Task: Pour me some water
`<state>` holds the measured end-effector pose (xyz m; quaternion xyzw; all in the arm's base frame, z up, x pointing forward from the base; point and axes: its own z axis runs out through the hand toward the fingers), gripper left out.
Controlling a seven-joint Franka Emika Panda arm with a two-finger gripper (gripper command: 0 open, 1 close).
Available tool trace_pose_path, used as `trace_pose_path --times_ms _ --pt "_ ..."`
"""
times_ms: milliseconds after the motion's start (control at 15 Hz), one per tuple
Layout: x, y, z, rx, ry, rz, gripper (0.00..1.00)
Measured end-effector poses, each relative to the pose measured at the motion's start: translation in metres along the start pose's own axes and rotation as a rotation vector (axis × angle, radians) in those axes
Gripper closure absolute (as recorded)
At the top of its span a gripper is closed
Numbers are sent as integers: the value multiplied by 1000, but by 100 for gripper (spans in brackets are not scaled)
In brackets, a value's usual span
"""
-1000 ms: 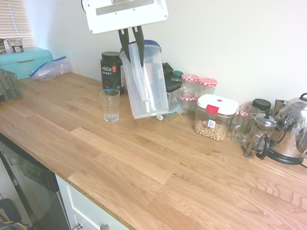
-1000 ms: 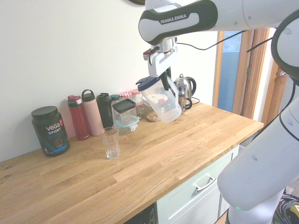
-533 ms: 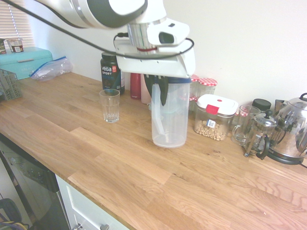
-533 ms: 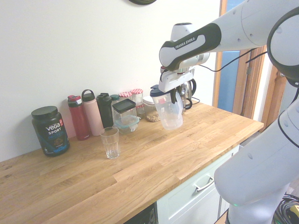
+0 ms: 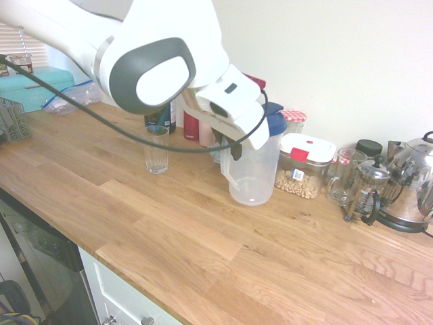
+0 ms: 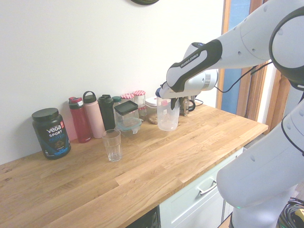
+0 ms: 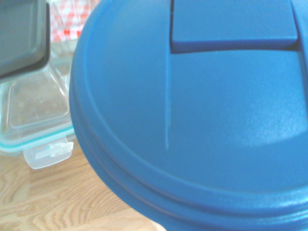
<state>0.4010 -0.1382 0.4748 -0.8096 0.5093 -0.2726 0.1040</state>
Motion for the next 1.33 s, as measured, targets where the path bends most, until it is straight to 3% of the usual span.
trace_pose_path --times_ms 400,467,1067,1200,1333 --pt "-20 16 18 -42 -18 -4 100" --pt "-20 18 20 -48 -20 -3 0" --pt "-22 18 21 -68 -15 -23 0" --pt "-19 26 23 -113 -20 -32 0" --pt "-27 34 19 -185 -90 -65 0"
